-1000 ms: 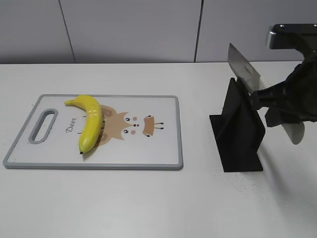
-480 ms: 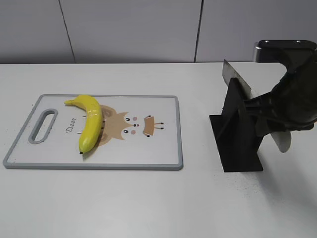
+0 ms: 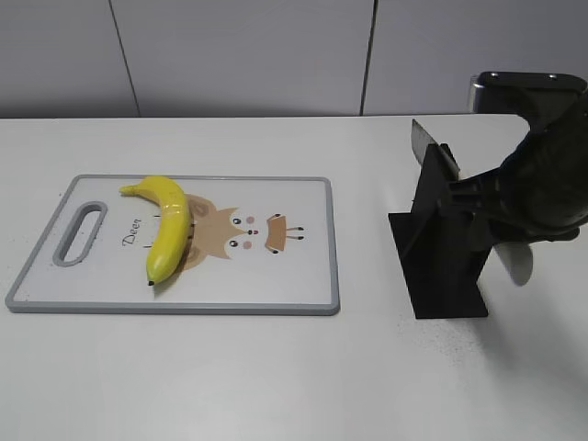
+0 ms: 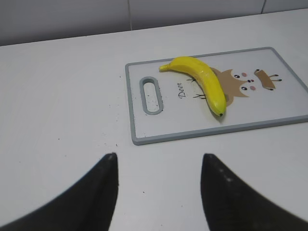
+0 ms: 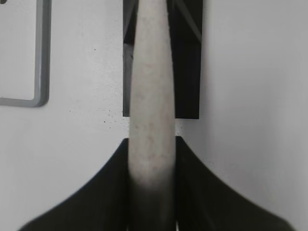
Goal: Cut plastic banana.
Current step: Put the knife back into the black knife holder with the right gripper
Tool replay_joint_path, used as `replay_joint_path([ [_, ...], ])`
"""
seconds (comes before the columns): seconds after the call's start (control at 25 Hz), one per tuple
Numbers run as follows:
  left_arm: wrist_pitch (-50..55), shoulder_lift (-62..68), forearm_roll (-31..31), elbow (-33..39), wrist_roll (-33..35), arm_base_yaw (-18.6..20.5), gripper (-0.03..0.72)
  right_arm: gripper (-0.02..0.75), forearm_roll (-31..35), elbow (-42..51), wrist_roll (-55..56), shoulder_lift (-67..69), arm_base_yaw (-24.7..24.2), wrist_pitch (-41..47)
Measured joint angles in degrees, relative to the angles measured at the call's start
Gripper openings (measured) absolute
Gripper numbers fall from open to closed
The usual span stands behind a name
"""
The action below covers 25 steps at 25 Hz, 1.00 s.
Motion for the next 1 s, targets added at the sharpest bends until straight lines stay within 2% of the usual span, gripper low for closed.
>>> replay_joint_path([
  [0.08,0.00,0.00,0.00,0.00,0.00,0.00,0.529,0.270,0.24,0.00,0.00,0.00,0.00,-0.34],
  [0.28,0.00,0.00,0.00,0.00,0.11,0.00,0.529,0.549,3.73,0.00,-2.37,0.00,0.00,-0.33],
  [0.36,0.00,0.00,0.02,0.00,0.17,0.00,0.529,0.592,4.30,0.00,-2.92,0.00,0.00,-0.28],
  [0.52,0.00,0.00,0.02,0.00,0.43,0.00,0.546,0.609,4.61,0.00,-3.97,-0.58,0.00,1.27],
  [0.64,0.00,0.00,-0.03,0.00,0.43,0.00,0.622,0.609,4.78,0.00,-5.83,-3.59,0.00,3.22],
  [0.76,-0.05,0.00,-0.09,0.00,0.49,0.00,0.667,0.605,4.95,0.00,-7.69,-8.29,0.00,5.25],
  [1.0,-0.05,0.00,-0.14,0.00,0.60,0.00,0.669,0.596,5.75,0.00,-10.57,-20.39,0.00,7.00],
])
